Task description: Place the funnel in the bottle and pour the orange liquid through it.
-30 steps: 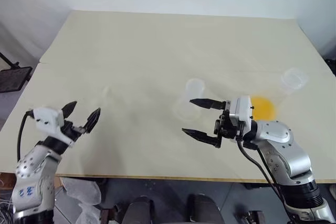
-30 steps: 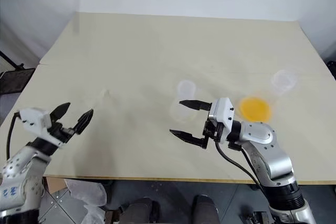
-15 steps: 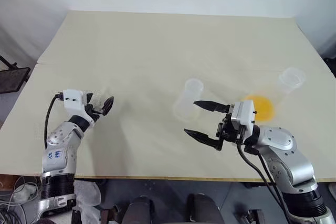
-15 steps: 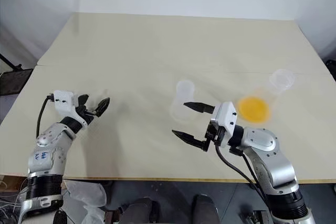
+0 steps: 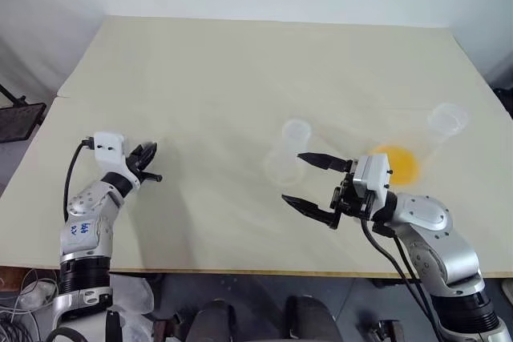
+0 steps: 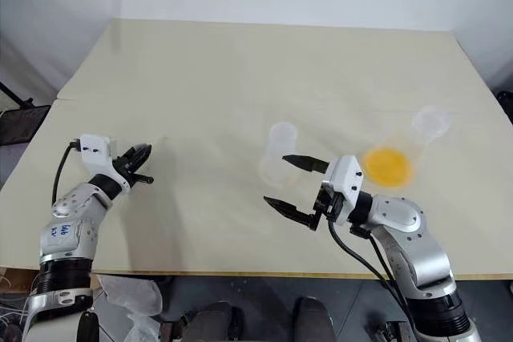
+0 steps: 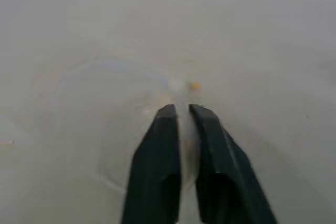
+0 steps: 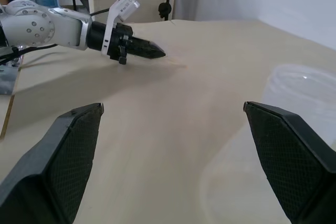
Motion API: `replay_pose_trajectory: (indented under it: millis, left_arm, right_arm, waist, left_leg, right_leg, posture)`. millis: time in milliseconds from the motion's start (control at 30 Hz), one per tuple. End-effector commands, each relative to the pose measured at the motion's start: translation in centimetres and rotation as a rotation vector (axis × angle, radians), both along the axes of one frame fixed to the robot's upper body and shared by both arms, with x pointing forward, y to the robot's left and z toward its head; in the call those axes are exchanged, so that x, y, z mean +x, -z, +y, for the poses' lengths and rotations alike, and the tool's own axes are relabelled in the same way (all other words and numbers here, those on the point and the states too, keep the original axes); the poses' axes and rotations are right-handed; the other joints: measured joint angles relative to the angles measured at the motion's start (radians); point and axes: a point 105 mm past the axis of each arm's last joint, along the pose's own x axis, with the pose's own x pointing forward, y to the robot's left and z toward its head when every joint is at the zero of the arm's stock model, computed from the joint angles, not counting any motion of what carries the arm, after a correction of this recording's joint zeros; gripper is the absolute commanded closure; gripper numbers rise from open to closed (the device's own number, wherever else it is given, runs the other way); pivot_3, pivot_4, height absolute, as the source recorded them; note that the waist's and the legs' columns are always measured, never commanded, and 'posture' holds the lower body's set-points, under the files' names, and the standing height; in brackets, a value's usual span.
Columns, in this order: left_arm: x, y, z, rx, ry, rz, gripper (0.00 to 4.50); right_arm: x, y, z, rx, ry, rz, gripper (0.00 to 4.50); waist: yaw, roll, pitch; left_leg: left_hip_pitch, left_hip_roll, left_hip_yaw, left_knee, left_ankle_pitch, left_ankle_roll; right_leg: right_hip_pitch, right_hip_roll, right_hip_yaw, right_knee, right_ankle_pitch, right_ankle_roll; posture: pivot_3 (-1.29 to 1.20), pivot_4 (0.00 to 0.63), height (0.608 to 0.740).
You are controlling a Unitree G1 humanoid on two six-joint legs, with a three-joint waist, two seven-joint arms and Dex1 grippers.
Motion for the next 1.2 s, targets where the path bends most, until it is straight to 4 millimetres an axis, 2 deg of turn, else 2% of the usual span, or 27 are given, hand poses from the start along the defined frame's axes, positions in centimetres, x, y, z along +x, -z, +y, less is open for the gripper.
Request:
replay_pose_trajectory:
  millis: [33, 167, 267, 333, 400, 500, 600, 700, 900, 1033, 1200]
  left_arm:
    - [0.0, -2.1, 0.0, -0.016, 0.035, -0.091, 4.47]
    - [-0.2, -6.1, -1.7, 0.034, 0.208, -0.231, 4.47]
    - [-0.5, -9.5, -4.4, 0.195, 0.424, -0.297, 4.47]
    - [-1.0, -12.3, -7.5, 0.291, 0.644, -0.346, 4.47]
    - [-1.3, -14.2, -9.7, 0.367, 0.803, -0.360, 4.47]
    - [-1.5, -15.7, -12.2, 0.505, 1.013, -0.314, 4.47]
    - [-1.5, -16.0, -13.5, 0.603, 1.123, -0.271, 4.47]
    - [-1.2, -16.5, -16.5, 0.721, 1.234, -0.271, 4.47]
    - [-1.7, -16.3, -20.3, 0.773, 1.401, -0.267, 4.47]
    - [-1.6, -15.7, -21.1, 0.821, 1.437, -0.244, 4.47]
    - [-0.6, -14.7, -21.6, 0.925, 1.407, -0.231, 4.47]
  right_arm:
    - [-0.7, -1.4, -0.3, 0.015, 0.003, -0.075, 0.00]
    - [-0.9, -2.7, -1.6, 0.114, 0.080, -0.087, 0.00]
    - [-1.2, -3.3, -2.8, 0.175, 0.155, -0.084, 0.00]
    - [-1.4, -3.1, -3.6, 0.176, 0.219, -0.091, 0.00]
    - [-1.6, -3.1, -4.4, 0.180, 0.273, -0.102, 0.00]
    - [-1.8, -3.2, -5.5, 0.204, 0.355, -0.112, 0.00]
    - [-2.1, -2.7, -5.9, 0.201, 0.386, -0.103, 0.00]
    - [-2.5, -1.8, -5.7, 0.195, 0.407, -0.087, 0.00]
    - [-2.7, -1.5, -5.0, 0.222, 0.441, -0.096, 0.00]
    - [-2.7, -1.4, -4.8, 0.230, 0.454, -0.100, 0.00]
    - [-2.7, -1.5, -4.6, 0.233, 0.475, -0.114, 0.00]
  waist:
    - [0.001, 0.000, 0.000]
    - [0.004, 0.000, 0.000]
    - [0.004, 0.000, 0.000]
    - [0.006, 0.000, 0.000]
    - [0.009, -0.001, 0.000]
    - [0.007, -0.001, 0.000]
    - [-0.003, 0.000, 0.000]
    - [0.000, 0.000, 0.000]
    - [0.002, 0.000, 0.000]
    - [-0.001, 0.000, 0.000]
    - [0.002, 0.000, 0.000]
  left_leg:
    - [0.000, 0.000, 0.000, 0.000, 0.000, 0.000]
    - [-0.002, 0.000, 0.000, 0.000, 0.000, 0.000]
    - [-0.002, 0.000, 0.001, 0.001, 0.000, 0.000]
    - [-0.002, -0.001, 0.003, 0.000, 0.000, 0.000]
    - [-0.003, -0.001, 0.004, 0.001, 0.000, 0.000]
    - [-0.002, -0.001, 0.007, 0.000, 0.000, 0.000]
    - [-0.001, -0.001, 0.009, -0.002, 0.000, 0.000]
    - [0.000, 0.001, 0.013, -0.002, 0.000, 0.000]
    - [-0.002, 0.000, 0.012, -0.001, 0.000, 0.000]
    - [-0.002, 0.000, 0.012, -0.001, 0.000, 0.000]
    - [-0.001, 0.000, 0.012, -0.001, 0.000, 0.000]
  right_leg:
    - [0.000, 0.000, 0.000, 0.000, 0.000, 0.000]
    - [0.000, 0.000, -0.002, 0.000, 0.000, 0.000]
    - [0.000, 0.000, -0.003, 0.000, 0.000, 0.000]
    - [0.000, 0.000, -0.003, 0.000, 0.000, 0.000]
    - [0.001, 0.000, -0.004, 0.000, 0.000, 0.000]
    - [0.000, 0.000, -0.003, 0.000, 0.000, 0.000]
    - [-0.001, 0.001, -0.002, 0.000, 0.000, 0.000]
    - [-0.002, 0.001, -0.002, 0.000, 0.000, 0.000]
    - [-0.003, 0.000, -0.002, 0.000, 0.000, 0.000]
    - [-0.003, 0.001, -0.002, 0.000, 0.000, 0.000]
    - [-0.003, 0.001, -0.002, 0.000, 0.000, 0.000]
  posture:
    - [0.00, 0.150, 0.740]
    - [0.00, 0.150, 0.740]
    - [0.00, 0.150, 0.740]
    - [0.00, 0.150, 0.740]
    - [0.00, 0.150, 0.740]
    - [0.00, 0.150, 0.740]
    - [0.00, 0.150, 0.740]
    - [0.00, 0.150, 0.740]
    - [0.00, 0.150, 0.740]
    - [0.00, 0.150, 0.740]
    - [0.00, 0.150, 0.740]
